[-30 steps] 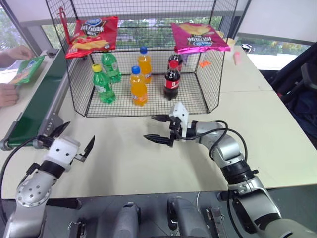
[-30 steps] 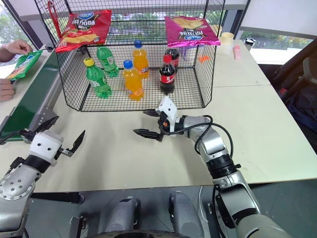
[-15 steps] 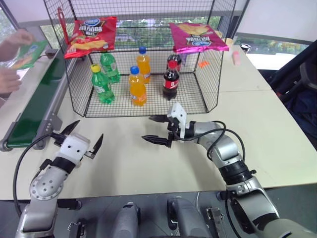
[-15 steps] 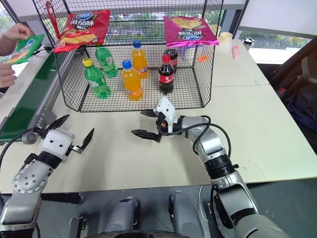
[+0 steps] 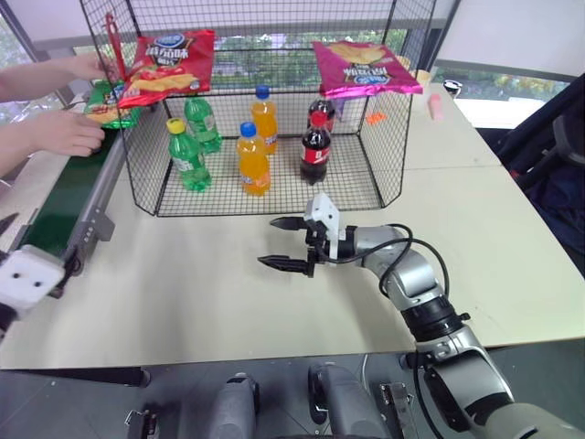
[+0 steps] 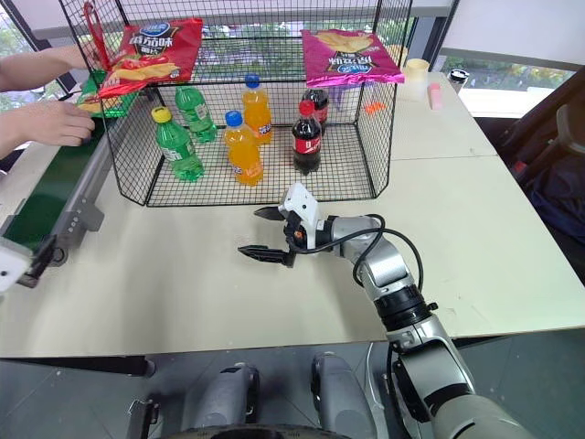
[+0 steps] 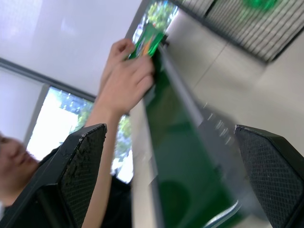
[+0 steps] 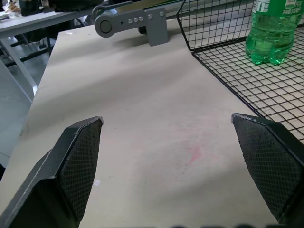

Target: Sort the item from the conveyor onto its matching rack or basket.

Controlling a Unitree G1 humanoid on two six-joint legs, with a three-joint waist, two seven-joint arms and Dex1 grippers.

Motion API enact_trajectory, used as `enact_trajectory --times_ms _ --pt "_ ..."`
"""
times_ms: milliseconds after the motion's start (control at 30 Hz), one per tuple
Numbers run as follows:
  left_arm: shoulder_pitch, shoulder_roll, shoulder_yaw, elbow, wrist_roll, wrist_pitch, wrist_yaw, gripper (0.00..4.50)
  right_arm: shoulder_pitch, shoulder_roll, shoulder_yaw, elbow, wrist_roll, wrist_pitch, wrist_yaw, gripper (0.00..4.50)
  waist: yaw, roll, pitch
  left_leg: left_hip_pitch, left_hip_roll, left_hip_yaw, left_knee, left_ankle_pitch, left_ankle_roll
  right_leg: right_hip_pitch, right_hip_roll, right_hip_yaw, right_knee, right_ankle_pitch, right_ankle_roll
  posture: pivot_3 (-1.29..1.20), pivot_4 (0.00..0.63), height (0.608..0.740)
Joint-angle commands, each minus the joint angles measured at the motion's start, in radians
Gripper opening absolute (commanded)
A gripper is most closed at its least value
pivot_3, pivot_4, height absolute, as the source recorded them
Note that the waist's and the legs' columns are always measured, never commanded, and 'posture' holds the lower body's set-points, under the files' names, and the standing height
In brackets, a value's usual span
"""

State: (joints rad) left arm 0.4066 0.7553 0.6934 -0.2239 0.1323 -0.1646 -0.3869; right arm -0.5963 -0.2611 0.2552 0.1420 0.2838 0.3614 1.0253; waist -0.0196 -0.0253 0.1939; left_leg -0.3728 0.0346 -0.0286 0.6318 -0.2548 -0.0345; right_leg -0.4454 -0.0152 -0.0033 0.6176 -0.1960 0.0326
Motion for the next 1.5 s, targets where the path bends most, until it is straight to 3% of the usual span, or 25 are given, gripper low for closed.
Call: enact_trajectory --times_ms 33,367,733,1200,1500 --pt "0.059 0.034 0.095 0.065 0.032 -0.087 -0.006 4.48 -0.033 0.013 0.002 0.0 0.003 -0.026 0.016 4.5 -0.002 0.0 0.0 0.0 0.0 0.0 0.0 0.0 0.0 0.0 0.0 0.0 0.0 0.0 0.0 0.0 0.15 0.74" --pt "0.088 0.018 0.058 0.163 0.119 -0.168 0.062 4.48 -0.036 0.027 0.002 0.011 -0.001 -0.038 0.013 4.5 0.001 0.0 0.0 0.0 0.001 0.001 -0.001 0.0 0.0 -0.001 -0.001 0.0 -0.001 0.0 0.0 0.0 0.15 0.74" --pt "0.019 0.073 -0.058 0.294 0.283 -0.217 0.187 4.48 -0.028 0.016 -0.008 -0.01 0.001 -0.031 -0.007 4.5 0.0 0.0 0.0 0.0 0.001 0.002 -0.001 0.0 0.0 -0.001 -0.001 0.0 -0.001 0.0 0.0 0.0 0.15 0.74" --pt "0.093 0.091 0.01 0.276 0.38 -0.216 0.329 4.48 -0.026 0.012 -0.003 -0.01 0.001 -0.035 -0.013 4.5 0.0 0.0 0.0 0.0 0.003 0.002 -0.002 0.0 0.0 -0.002 -0.001 0.0 -0.001 0.0 -0.001 0.0 0.15 0.74" --pt "0.063 0.116 0.001 0.298 0.413 -0.193 0.381 4.48 -0.034 0.015 -0.001 -0.006 0.001 -0.037 -0.009 4.5 0.001 0.0 0.0 0.0 0.003 0.003 -0.002 0.0 0.0 -0.002 -0.002 0.0 -0.001 0.0 -0.001 0.0 0.15 0.74"
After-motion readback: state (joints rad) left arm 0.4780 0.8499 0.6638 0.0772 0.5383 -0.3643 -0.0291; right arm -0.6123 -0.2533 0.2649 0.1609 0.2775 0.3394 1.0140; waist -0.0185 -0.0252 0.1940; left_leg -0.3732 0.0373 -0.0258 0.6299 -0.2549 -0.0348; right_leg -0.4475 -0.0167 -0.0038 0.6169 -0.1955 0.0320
